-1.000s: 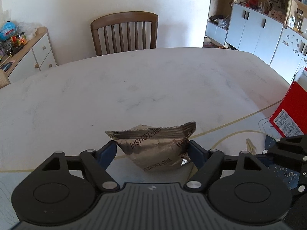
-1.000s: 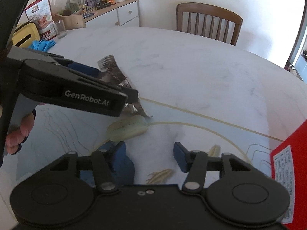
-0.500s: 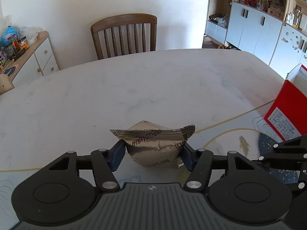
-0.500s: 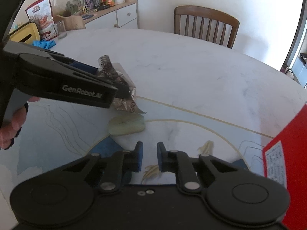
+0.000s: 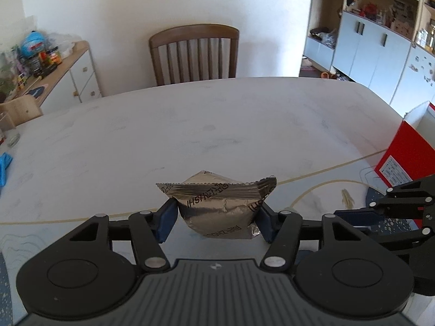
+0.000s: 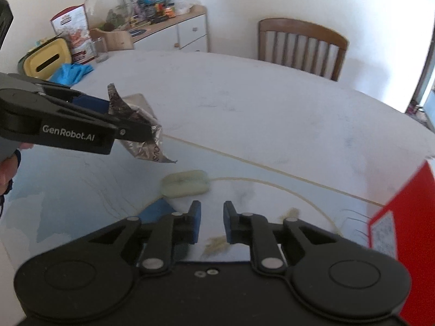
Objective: Organize objects
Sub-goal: 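Grasp the silver foil bag with the left tool while the right tool grasps the green soap bar, then carry the foil bag and soap bar with both tools into the red box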
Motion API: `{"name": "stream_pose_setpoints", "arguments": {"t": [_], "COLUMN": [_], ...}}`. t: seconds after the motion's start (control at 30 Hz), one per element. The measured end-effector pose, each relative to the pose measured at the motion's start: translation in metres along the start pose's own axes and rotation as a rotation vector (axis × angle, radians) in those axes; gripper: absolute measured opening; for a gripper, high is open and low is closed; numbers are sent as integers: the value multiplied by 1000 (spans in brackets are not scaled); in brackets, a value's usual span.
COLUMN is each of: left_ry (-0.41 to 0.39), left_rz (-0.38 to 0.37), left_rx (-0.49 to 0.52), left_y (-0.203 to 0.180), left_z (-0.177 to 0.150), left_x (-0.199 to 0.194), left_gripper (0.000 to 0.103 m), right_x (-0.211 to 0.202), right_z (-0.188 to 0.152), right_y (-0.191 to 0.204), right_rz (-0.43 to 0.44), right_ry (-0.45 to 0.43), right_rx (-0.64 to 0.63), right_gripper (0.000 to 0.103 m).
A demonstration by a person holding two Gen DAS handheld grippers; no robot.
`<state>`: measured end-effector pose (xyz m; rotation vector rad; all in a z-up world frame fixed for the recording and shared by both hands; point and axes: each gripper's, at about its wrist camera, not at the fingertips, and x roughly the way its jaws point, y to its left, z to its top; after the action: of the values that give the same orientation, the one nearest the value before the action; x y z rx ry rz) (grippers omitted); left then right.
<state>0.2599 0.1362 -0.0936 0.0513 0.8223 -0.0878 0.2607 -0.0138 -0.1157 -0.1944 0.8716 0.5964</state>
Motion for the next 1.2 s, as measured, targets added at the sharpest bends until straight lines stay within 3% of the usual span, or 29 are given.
{"name": "stream_pose_setpoints", "arguments": {"t": [0.1, 0.17, 0.2, 0.6, 0.83, 1.2], "left_ry": [-2, -2, -2, 13, 17, 44], "left_rz": [8, 12, 16, 29, 32, 14], "left_rx": [-13, -16, -19, -47, -46, 2], "left_y": [7, 12, 14, 28, 28, 4], "left_z": [-2, -3, -4, -4, -2, 3], "left_x": [-5, -6, -7, -1, 1, -9], "left_gripper": [61, 61, 61, 61, 61, 61], "right_x": [8, 12, 13, 51, 51, 11], "right_z": [7, 9, 9, 16, 18, 10], "right_y": [8, 11, 13, 30, 34, 22], "right_rz": [23, 23, 23, 20, -8, -26], "right_ry": [-1, -11, -24, 47, 39, 39], "right_rx": [-7, -5, -3, -54, -102, -27], "right_gripper": [38, 74, 78, 73, 50, 49]}}
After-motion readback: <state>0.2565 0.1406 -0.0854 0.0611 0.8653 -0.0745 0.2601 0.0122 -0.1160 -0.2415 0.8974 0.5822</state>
